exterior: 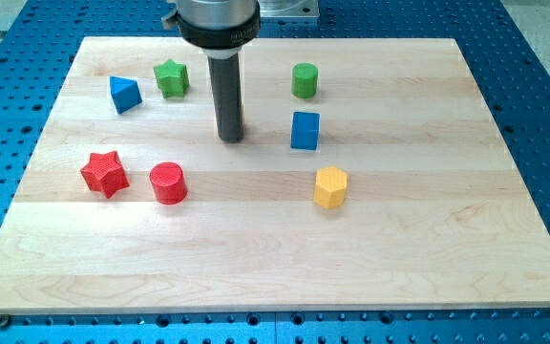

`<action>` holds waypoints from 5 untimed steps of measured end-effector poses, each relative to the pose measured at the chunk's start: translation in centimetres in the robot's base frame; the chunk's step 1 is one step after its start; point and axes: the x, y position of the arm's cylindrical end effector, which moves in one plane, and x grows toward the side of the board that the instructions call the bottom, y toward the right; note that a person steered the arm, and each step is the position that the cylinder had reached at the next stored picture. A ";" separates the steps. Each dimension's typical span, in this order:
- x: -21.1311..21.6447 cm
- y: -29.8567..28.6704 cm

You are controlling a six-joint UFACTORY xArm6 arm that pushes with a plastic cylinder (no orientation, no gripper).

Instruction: Place the yellow heart in between the green blocks

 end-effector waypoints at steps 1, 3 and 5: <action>-3.1 1.3; -1.6 -0.5; -5.8 -0.5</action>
